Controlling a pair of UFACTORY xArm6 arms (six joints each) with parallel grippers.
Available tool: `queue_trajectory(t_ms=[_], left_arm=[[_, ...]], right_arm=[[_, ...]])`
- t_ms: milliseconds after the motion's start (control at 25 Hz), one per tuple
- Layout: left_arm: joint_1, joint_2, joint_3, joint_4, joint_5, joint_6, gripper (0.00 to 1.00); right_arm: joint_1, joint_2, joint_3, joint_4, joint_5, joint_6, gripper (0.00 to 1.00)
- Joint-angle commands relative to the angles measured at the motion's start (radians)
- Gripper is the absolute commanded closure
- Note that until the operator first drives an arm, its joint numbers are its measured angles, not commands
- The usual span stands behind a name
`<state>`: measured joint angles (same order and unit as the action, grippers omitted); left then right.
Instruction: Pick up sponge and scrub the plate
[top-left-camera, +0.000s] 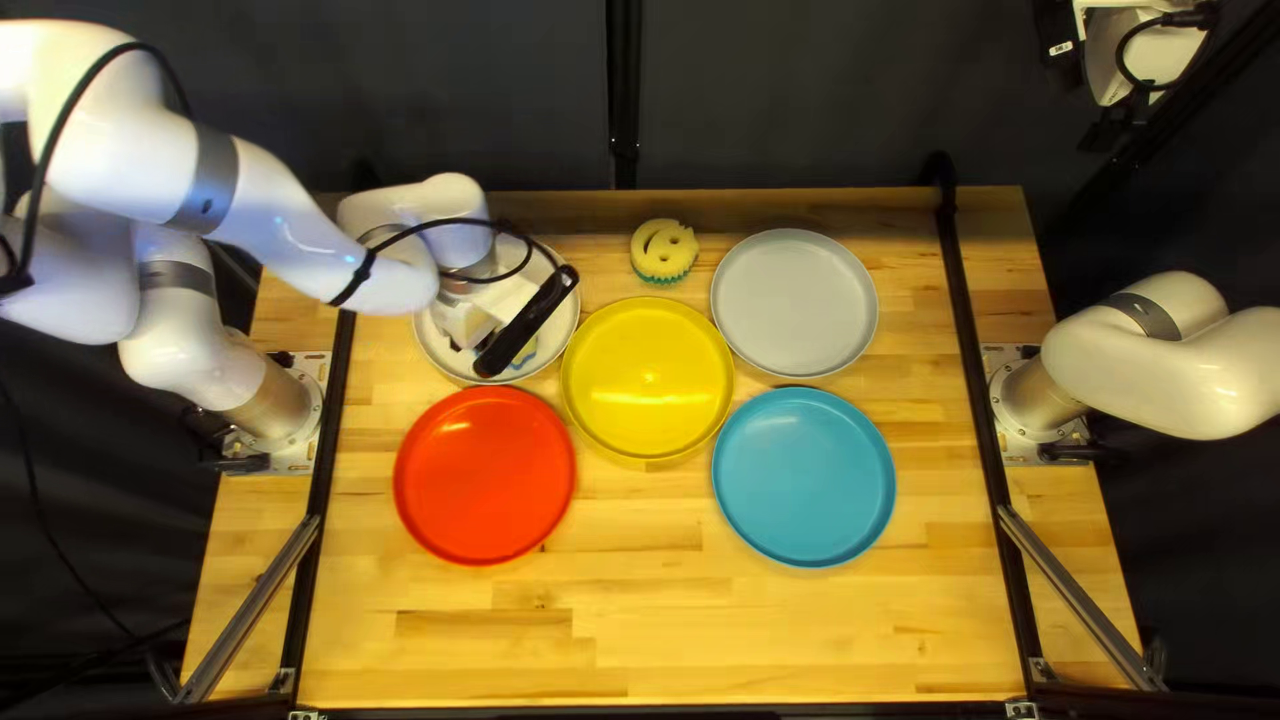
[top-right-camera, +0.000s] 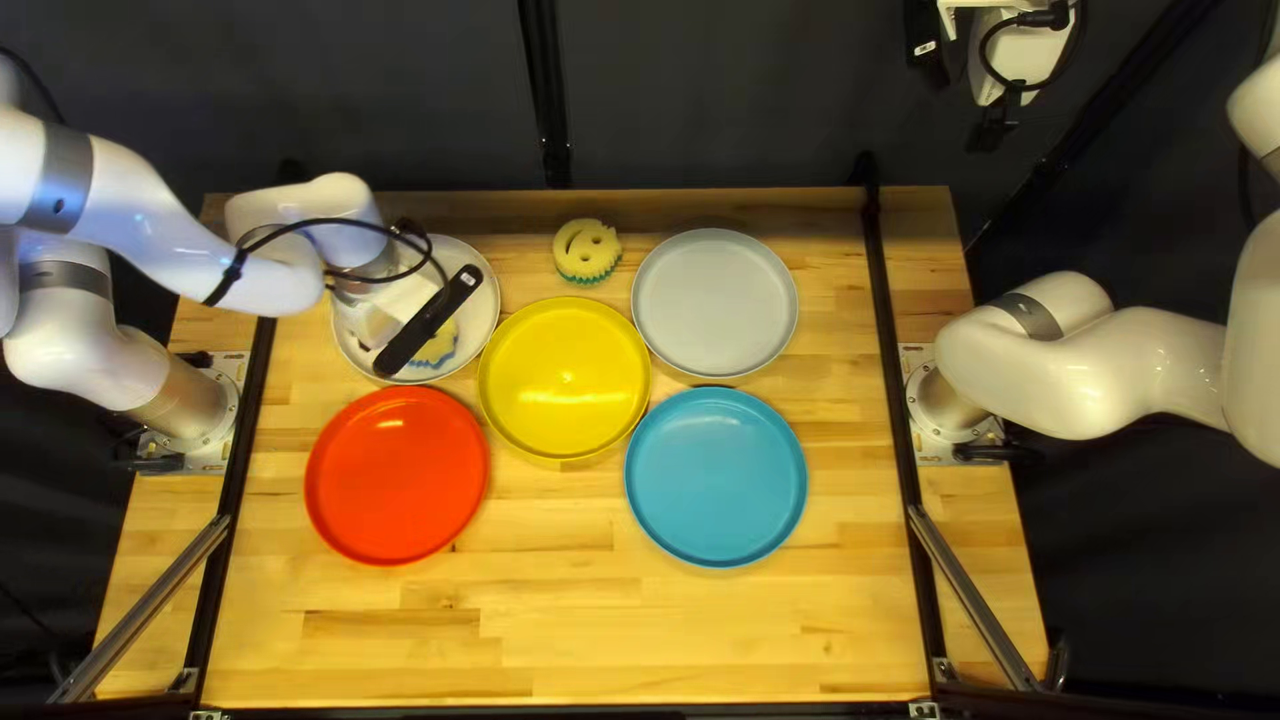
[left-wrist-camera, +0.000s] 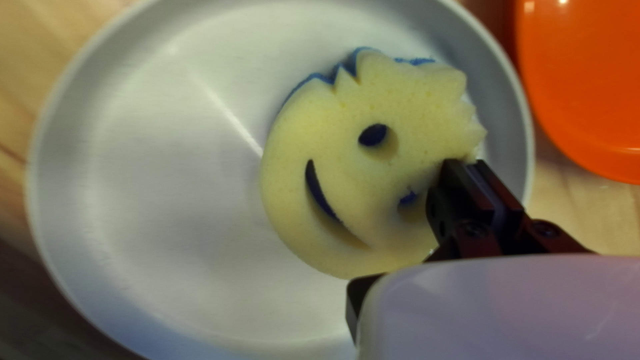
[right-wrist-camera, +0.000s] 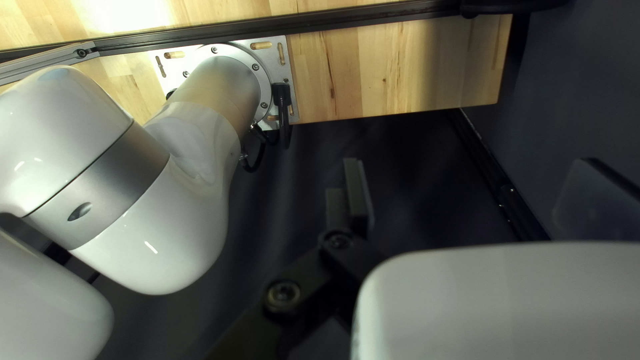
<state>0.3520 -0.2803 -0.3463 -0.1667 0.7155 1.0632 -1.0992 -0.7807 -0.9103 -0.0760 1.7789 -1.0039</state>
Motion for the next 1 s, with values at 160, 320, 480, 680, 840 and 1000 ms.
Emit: queue_trajectory(t_ms=[160, 320, 480, 680, 840, 1000], left_arm=[[0.165, 0.077, -0.088, 0.012, 0.035, 0.133, 1.00], [0.207, 0.144, -0.149, 0.007, 0.041, 0.175, 1.00], [0.241, 0.201, -0.211, 0.017, 0.062, 0.202, 1.00], [0.242, 0.220, -0.226, 0.009, 0.068, 0.222, 1.00], [0.219, 0.185, -0.160, -0.009, 0.043, 0.223, 1.00], [0.145, 0.140, -0.118, -0.033, 0.034, 0.177, 1.00]], right_arm=[[0.000, 0.000, 0.000, 0.000, 0.000, 0.000, 0.00], [0.000, 0.000, 0.000, 0.000, 0.000, 0.000, 0.00], [0.000, 0.000, 0.000, 0.000, 0.000, 0.000, 0.00], [0.000, 0.000, 0.000, 0.000, 0.000, 0.000, 0.00], [0.000, 0.000, 0.000, 0.000, 0.000, 0.000, 0.00], [0.000, 0.000, 0.000, 0.000, 0.000, 0.000, 0.00]])
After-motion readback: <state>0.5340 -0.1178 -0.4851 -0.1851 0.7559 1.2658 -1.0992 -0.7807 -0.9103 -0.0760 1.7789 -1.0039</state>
